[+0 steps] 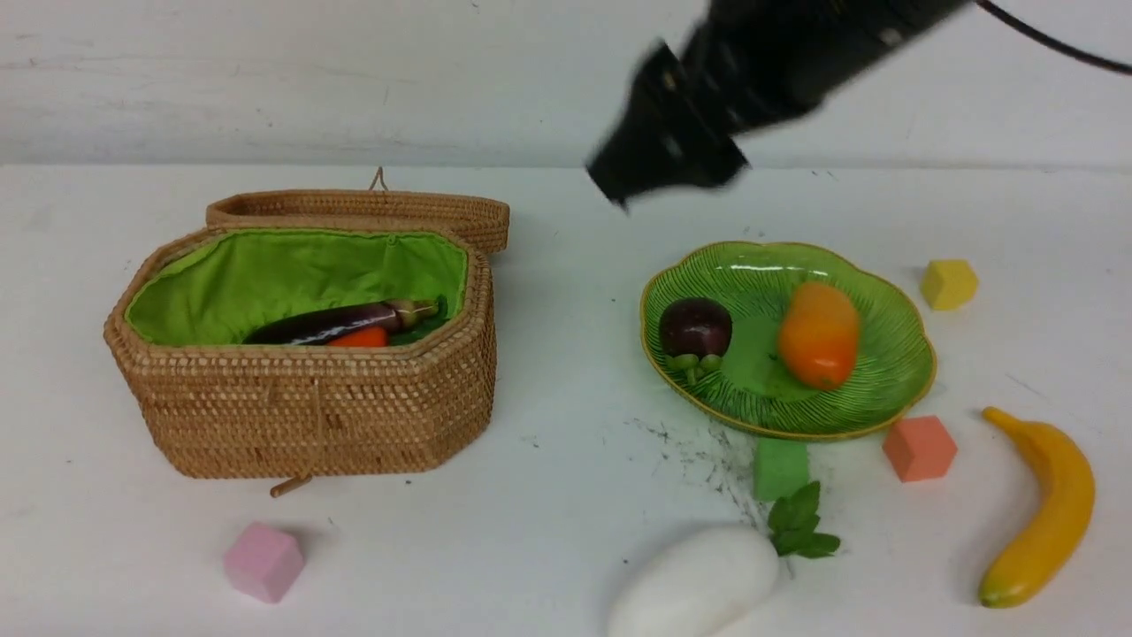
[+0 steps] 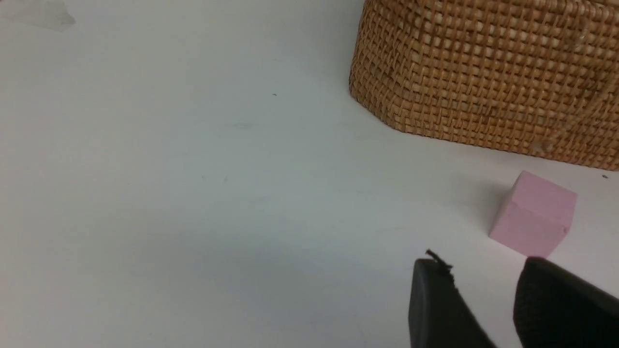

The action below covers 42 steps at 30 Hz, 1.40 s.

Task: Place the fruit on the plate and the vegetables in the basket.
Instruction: Take a daikon with your right arm and place it on the basket on the left.

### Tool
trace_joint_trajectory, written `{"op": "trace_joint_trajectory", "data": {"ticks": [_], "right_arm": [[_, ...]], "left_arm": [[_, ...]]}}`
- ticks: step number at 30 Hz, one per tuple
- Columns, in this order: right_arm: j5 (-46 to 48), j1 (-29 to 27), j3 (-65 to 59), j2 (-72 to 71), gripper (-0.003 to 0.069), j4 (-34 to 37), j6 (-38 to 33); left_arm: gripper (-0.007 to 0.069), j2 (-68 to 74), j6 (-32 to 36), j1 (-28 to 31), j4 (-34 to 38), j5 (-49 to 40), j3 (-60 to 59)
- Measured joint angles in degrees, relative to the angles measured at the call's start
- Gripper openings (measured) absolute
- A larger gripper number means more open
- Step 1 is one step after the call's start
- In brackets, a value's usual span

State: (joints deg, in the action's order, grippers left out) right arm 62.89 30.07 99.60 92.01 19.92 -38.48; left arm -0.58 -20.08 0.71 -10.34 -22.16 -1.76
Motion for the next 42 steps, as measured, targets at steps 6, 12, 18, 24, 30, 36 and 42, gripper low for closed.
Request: {"op": "trace_joint_trajectory", "data": {"ticks": [6, 12, 18, 24, 30, 36, 42], "right_arm": [[-4.95, 0.0, -23.02, -2.01, 0.0582, -7.94, -27.76], [-9.49, 0.0, -30.11, 2.96, 0.0584, -7.94, -31.77], [-13.51, 1.8, -30.11, 5.64, 0.0594, -7.73, -31.77], [-13.85, 3.66, -30.11, 9.09, 0.0594, -7.19, -31.77], [-13.31, 3.73, -30.11, 15.29, 0.0587, -7.95, -31.72], [-6.53, 3.73, -28.36, 15.98, 0.0546, -7.6, -31.61], [-1.84, 3.73, -20.11, 14.72, 0.0546, -4.4, -28.59]], "left_arm": [[0.0239, 0.0, 0.0, 0.0, 0.0, 0.0, 0.0], [0.0239, 0.0, 0.0, 0.0, 0.0, 0.0, 0.0], [0.0239, 0.0, 0.0, 0.0, 0.0, 0.0, 0.0], [0.0239, 0.0, 0.0, 0.0, 0.0, 0.0, 0.0], [0.0239, 0.0, 0.0, 0.0, 0.0, 0.0, 0.0], [0.0239, 0.0, 0.0, 0.0, 0.0, 0.0, 0.0], [0.0239, 0.0, 0.0, 0.0, 0.0, 0.0, 0.0]]}}
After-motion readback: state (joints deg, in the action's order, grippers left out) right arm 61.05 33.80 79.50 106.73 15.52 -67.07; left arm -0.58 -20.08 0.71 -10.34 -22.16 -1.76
